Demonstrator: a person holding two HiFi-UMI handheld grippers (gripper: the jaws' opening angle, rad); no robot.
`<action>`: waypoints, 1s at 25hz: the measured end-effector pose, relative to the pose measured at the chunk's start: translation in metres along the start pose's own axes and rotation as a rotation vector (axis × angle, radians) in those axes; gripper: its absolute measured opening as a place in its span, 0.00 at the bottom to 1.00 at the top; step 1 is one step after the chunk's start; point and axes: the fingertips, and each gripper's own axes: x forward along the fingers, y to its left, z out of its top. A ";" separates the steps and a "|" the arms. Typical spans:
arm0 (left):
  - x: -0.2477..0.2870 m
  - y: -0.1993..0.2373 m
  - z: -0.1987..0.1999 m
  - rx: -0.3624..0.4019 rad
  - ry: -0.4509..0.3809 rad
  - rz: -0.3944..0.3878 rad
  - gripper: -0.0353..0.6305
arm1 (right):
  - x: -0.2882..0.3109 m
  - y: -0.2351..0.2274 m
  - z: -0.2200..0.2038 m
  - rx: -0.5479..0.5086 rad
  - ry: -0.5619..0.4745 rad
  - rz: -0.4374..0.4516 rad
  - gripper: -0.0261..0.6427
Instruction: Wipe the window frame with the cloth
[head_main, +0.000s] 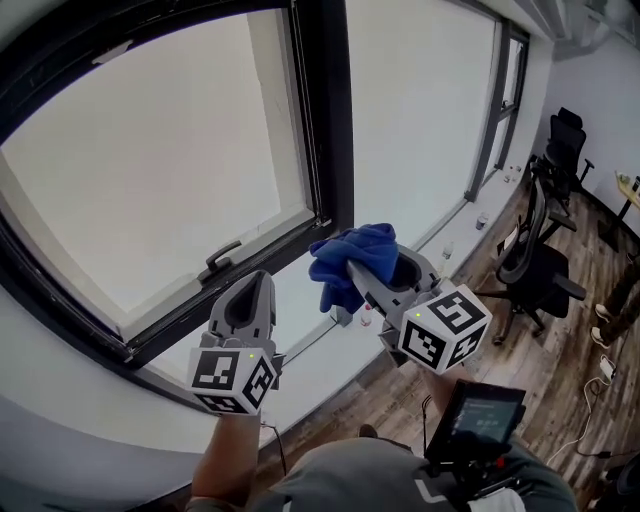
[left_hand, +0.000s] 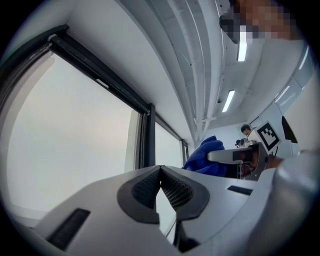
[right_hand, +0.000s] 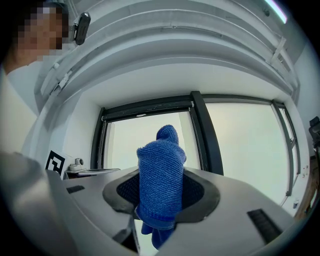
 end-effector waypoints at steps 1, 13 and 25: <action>0.008 -0.003 0.002 0.005 -0.002 0.004 0.06 | 0.001 -0.008 0.004 -0.003 -0.008 0.006 0.30; 0.072 0.008 0.009 0.020 0.031 0.053 0.06 | 0.047 -0.064 0.017 -0.005 -0.021 0.067 0.30; 0.124 0.099 0.042 0.103 -0.012 -0.044 0.06 | 0.169 -0.066 0.057 -0.077 -0.097 0.004 0.30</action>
